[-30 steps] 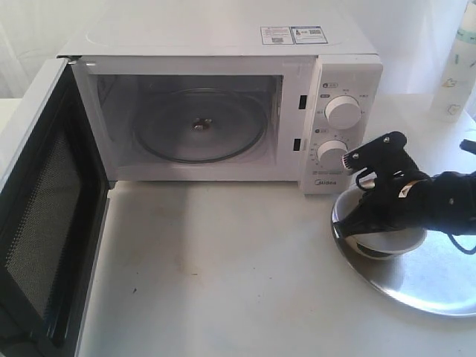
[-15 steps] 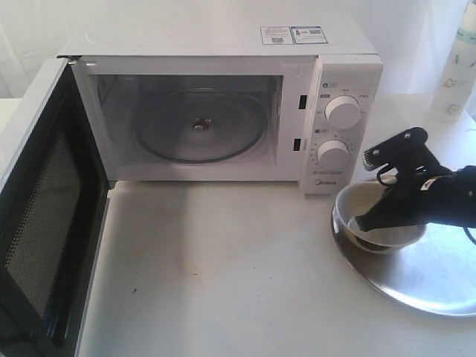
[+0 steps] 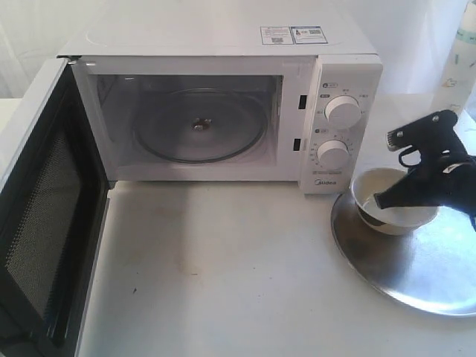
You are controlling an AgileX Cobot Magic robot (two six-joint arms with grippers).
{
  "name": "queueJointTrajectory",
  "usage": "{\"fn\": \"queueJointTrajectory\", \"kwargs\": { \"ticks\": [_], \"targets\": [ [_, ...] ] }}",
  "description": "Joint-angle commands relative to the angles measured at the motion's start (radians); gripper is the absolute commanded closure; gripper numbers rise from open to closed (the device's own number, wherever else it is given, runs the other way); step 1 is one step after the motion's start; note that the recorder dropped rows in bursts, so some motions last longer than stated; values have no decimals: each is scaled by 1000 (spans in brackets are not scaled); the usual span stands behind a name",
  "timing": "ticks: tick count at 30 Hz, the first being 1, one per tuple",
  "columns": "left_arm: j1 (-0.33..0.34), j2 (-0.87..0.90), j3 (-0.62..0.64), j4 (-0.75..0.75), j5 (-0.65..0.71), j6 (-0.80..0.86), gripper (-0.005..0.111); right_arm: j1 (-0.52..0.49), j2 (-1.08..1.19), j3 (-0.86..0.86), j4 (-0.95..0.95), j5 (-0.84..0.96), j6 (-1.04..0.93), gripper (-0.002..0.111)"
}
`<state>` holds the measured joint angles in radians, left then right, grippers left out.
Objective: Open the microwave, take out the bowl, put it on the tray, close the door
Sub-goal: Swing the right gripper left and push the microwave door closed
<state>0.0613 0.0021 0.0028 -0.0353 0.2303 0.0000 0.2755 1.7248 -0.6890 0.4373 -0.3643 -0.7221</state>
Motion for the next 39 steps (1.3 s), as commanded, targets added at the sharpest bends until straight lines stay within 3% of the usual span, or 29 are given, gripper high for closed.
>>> {"fn": "queueJointTrajectory", "kwargs": {
  "ticks": [1, 6, 8, 11, 13, 15, 17, 20, 25, 32, 39],
  "targets": [
    [-5, -2, -3, -9, 2, 0, 107, 36, -84, 4, -33, -167, 130, 108],
    [-5, -2, -3, -9, 2, 0, 107, 85, -200, 4, -103, -223, 189, 108],
    [-5, -2, -3, -9, 2, 0, 107, 121, -252, 12, -248, -207, 246, 108],
    [-5, -2, -3, -9, 2, 0, 107, 202, -299, 15, -678, -215, 473, 108],
    [-5, -2, -3, -9, 2, 0, 107, 255, -304, 15, -964, -334, 696, 108],
    [-5, -2, -3, -9, 2, 0, 107, 298, -293, 6, -1099, -483, 810, 108],
    [-5, -2, -3, -9, 2, 0, 107, 339, -275, -12, -1096, -612, 847, 108],
    [-5, -2, -3, -9, 2, 0, 107, 409, -245, -73, -1054, -646, 893, 108],
    [-5, -2, -3, -9, 2, 0, 107, 562, -156, -249, -1061, -470, 931, 108],
    [-5, -2, -3, -9, 2, 0, 107, 767, 23, -609, -1063, -67, 828, 108],
    [-5, -2, -3, -9, 2, 0, 107, 883, 175, -966, -1063, 183, 836, 108]
  ]
}}
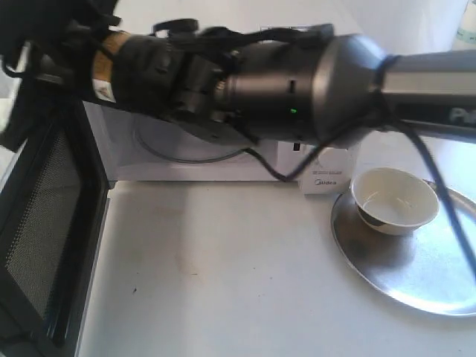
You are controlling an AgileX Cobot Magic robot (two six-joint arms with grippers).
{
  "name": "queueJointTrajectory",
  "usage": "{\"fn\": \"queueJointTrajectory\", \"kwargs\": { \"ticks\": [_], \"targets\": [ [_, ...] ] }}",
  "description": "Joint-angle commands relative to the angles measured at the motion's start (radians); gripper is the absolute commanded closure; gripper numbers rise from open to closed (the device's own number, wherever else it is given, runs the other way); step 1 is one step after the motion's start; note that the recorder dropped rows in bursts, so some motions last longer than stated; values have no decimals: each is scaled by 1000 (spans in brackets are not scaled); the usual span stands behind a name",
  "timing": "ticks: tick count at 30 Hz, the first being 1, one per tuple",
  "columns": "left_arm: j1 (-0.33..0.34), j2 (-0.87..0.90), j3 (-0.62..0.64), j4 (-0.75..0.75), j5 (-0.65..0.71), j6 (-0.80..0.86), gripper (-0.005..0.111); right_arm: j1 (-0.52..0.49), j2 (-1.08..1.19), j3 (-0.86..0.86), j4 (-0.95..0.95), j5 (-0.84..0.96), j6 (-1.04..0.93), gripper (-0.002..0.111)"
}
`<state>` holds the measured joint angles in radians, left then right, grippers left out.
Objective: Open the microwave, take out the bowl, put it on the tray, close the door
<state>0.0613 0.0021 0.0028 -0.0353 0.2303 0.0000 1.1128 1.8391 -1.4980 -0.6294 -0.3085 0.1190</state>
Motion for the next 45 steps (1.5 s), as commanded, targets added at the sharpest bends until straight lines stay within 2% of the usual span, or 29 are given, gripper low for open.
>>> {"fn": "queueJointTrajectory", "kwargs": {
  "ticks": [1, 7, 10, 12, 14, 16, 19, 23, 26, 34, 39, 43, 45],
  "targets": [
    [-5, -2, -3, -9, 2, 0, 107, 61, 77, -196, 4, 169, -5, 108],
    [-5, -2, -3, -9, 2, 0, 107, 187, 149, -296, 2, 409, -54, 108],
    [-5, -2, -3, -9, 2, 0, 107, 248, 193, -297, 2, 512, -302, 108],
    [-5, -2, -3, -9, 2, 0, 107, 274, 218, -297, -3, 655, -506, 108],
    [-5, -2, -3, -9, 2, 0, 107, 284, 234, -297, -30, 816, -602, 108],
    [-5, -2, -3, -9, 2, 0, 107, 283, 244, -297, -121, 993, -615, 108],
    [-5, -2, -3, -9, 2, 0, 107, 268, 246, -295, -318, 1259, -498, 108],
    [-5, -2, -3, -9, 2, 0, 107, 208, 245, -295, -517, 1465, -390, 108],
    [-5, -2, -3, -9, 2, 0, 107, 150, 245, -295, -594, 1508, -306, 108],
    [-5, -2, -3, -9, 0, 0, 107, 24, 245, -295, -596, 1530, -119, 108],
    [-5, -2, -3, -9, 0, 0, 107, 15, 190, -295, -464, 1521, -73, 108],
    [-5, -2, -3, -9, 0, 0, 107, 15, 80, -293, -369, 1502, 132, 108],
    [-5, -2, -3, -9, 0, 0, 107, 12, 18, -279, -300, 1471, 167, 108]
  ]
}}
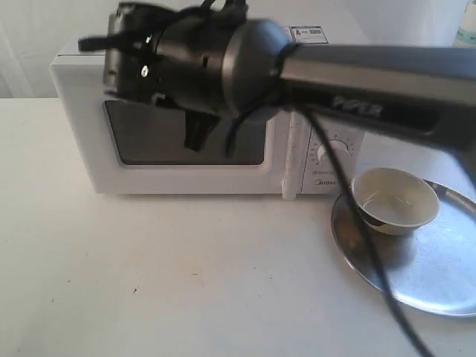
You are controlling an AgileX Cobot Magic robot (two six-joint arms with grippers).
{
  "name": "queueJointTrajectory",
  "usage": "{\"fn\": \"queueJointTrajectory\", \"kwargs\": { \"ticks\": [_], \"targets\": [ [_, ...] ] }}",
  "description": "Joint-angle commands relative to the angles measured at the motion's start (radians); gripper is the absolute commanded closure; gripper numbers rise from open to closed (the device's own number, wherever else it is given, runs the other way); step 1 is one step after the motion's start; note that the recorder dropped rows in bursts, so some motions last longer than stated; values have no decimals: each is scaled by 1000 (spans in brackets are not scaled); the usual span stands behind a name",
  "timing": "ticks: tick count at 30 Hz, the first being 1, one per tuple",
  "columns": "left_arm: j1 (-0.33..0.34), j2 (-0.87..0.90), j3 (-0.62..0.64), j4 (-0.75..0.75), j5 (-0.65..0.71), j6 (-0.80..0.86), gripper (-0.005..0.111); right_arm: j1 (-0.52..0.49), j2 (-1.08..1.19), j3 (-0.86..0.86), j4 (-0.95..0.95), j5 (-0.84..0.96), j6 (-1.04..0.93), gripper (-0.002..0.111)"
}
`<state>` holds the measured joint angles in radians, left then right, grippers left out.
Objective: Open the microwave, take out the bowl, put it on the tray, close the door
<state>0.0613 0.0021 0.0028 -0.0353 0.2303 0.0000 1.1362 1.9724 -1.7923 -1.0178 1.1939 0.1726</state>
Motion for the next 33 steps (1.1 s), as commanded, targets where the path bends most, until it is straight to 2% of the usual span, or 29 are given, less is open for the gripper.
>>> {"fn": "queueJointTrajectory", "kwargs": {
  "ticks": [1, 5, 9, 11, 13, 17, 21, 25, 30, 33],
  "targets": [
    [-5, -2, -3, -9, 0, 0, 107, -11, -151, 28, 127, -54, 117, 108],
    [-5, -2, -3, -9, 2, 0, 107, -9, -273, 132, 350, -209, 105, 108],
    [-5, -2, -3, -9, 2, 0, 107, -9, -362, 296, 570, -298, -51, 108],
    [-5, -2, -3, -9, 2, 0, 107, -9, -392, 393, 598, -302, -63, 108],
    [-5, -2, -3, -9, 2, 0, 107, -9, -428, 489, 582, -314, 13, 108],
    [-5, -2, -3, -9, 2, 0, 107, -9, -551, 713, 422, -381, 253, 108],
    [-5, -2, -3, -9, 2, 0, 107, -9, -737, 919, 336, -450, 371, 108],
    [-5, -2, -3, -9, 2, 0, 107, -9, -925, 1081, 201, -562, 568, 108],
    [-5, -2, -3, -9, 2, 0, 107, -9, -1169, 1253, -111, -593, 1035, 108],
    [-5, -2, -3, -9, 2, 0, 107, -9, -1251, 1348, -289, -560, 1236, 108]
  ]
}}
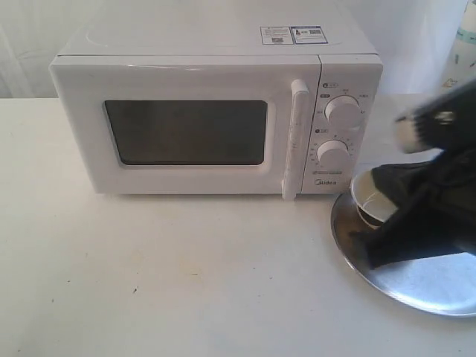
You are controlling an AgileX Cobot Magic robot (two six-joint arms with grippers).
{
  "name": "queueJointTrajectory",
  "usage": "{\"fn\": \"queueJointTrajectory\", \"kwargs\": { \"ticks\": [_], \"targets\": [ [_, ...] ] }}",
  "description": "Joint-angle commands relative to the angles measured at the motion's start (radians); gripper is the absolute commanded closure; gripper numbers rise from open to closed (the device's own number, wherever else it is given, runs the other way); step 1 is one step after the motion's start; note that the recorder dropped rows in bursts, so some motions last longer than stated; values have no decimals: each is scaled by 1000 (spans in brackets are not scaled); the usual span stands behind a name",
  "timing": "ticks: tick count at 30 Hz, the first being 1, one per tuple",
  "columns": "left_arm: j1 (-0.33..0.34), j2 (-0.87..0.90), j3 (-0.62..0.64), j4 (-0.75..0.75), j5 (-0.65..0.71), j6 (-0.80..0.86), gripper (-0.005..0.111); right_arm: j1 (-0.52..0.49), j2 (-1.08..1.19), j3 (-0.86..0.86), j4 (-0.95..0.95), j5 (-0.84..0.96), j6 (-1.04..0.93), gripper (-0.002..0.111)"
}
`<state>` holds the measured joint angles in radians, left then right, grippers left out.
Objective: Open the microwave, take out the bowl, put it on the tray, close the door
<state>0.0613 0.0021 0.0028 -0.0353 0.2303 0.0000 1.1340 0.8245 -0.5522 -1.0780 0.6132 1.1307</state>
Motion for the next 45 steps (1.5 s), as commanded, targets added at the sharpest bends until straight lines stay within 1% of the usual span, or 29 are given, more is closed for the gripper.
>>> {"fn": "queueJointTrajectory", "kwargs": {
  "ticks": [1, 3, 7, 10, 13, 25, 29, 33, 35, 39, 40, 42, 44, 45],
  "targets": [
    [-5, -2, -3, -9, 2, 0, 107, -6, -126, 139, -249, 29, 313, 108],
    [-5, -2, -3, -9, 2, 0, 107, -6, -146, 191, -256, 36, 345, 108],
    [-5, -2, -3, -9, 2, 0, 107, -6, -153, 287, -256, 36, 350, 108],
    [-5, -2, -3, -9, 2, 0, 107, -6, -153, 338, -223, 36, 388, 108],
    [-5, -2, -3, -9, 2, 0, 107, -6, -153, 353, -173, 29, 403, 108],
    [-5, -2, -3, -9, 2, 0, 107, -6, -153, 356, -171, 36, 403, 108],
    [-5, -2, -3, -9, 2, 0, 107, 10, -209, 356, -156, 75, 403, 108],
    [-5, -2, -3, -9, 2, 0, 107, -27, -301, 356, 35, 56, 403, 108],
    [-5, -2, -3, -9, 2, 0, 107, -86, -362, 364, 85, 4, 403, 108],
    [-5, -2, -3, -9, 2, 0, 107, -332, -500, 423, 137, -356, 403, 108],
    [-5, -2, -3, -9, 2, 0, 107, -425, -536, 443, 197, -458, 403, 108],
    [-5, -2, -3, -9, 2, 0, 107, -550, -600, 489, 354, -580, 403, 108],
    [-5, -2, -3, -9, 2, 0, 107, -659, -649, 533, 491, -661, 403, 108],
    [-5, -2, -3, -9, 2, 0, 107, -739, -703, 552, 628, -702, 403, 108]
  ]
}}
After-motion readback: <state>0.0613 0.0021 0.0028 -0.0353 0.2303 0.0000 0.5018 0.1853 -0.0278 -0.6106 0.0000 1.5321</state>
